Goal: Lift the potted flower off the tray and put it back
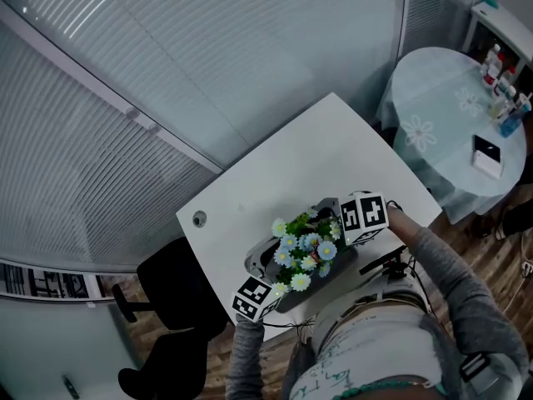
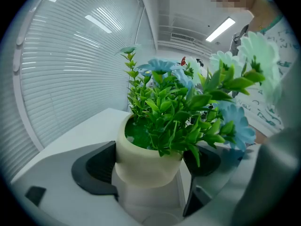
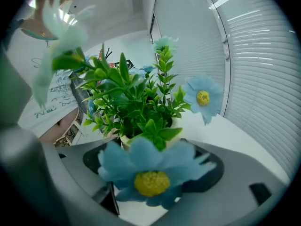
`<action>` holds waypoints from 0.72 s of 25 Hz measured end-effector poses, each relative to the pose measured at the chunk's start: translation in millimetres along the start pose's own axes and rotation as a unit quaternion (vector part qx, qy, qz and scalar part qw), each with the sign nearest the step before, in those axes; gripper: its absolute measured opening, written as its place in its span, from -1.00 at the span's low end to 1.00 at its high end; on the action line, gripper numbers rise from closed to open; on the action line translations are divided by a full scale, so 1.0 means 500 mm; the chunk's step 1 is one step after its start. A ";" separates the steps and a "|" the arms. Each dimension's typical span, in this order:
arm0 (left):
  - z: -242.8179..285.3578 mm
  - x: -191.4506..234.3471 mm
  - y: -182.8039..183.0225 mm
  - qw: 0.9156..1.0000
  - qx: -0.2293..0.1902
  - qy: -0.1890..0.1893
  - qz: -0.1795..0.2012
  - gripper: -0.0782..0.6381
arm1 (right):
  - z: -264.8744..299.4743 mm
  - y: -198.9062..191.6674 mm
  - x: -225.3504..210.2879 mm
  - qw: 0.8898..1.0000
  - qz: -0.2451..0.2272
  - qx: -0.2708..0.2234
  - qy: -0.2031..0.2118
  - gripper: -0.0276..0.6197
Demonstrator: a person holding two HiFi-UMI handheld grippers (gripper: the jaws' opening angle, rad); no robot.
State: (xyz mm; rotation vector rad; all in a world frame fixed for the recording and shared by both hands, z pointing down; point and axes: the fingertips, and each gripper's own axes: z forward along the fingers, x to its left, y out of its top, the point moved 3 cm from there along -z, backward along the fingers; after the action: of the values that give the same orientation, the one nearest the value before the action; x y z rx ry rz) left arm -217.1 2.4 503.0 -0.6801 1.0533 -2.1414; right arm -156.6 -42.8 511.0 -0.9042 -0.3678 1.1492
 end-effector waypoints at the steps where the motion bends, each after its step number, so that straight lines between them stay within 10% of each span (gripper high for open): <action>1: -0.005 0.002 0.006 1.000 0.001 0.002 0.001 0.46 | -0.004 0.007 -0.001 1.000 -0.001 -0.001 0.000 0.24; 18: -0.051 -0.005 0.110 1.000 -0.015 0.016 0.010 0.46 | -0.083 0.082 0.002 1.000 -0.002 -0.012 0.000 0.24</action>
State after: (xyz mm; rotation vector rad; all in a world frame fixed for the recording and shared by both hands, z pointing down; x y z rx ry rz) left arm -214.9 -9.0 443.4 -0.6486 1.1057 -2.1298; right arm -154.0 -54.6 453.7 -0.9242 -0.3825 1.1437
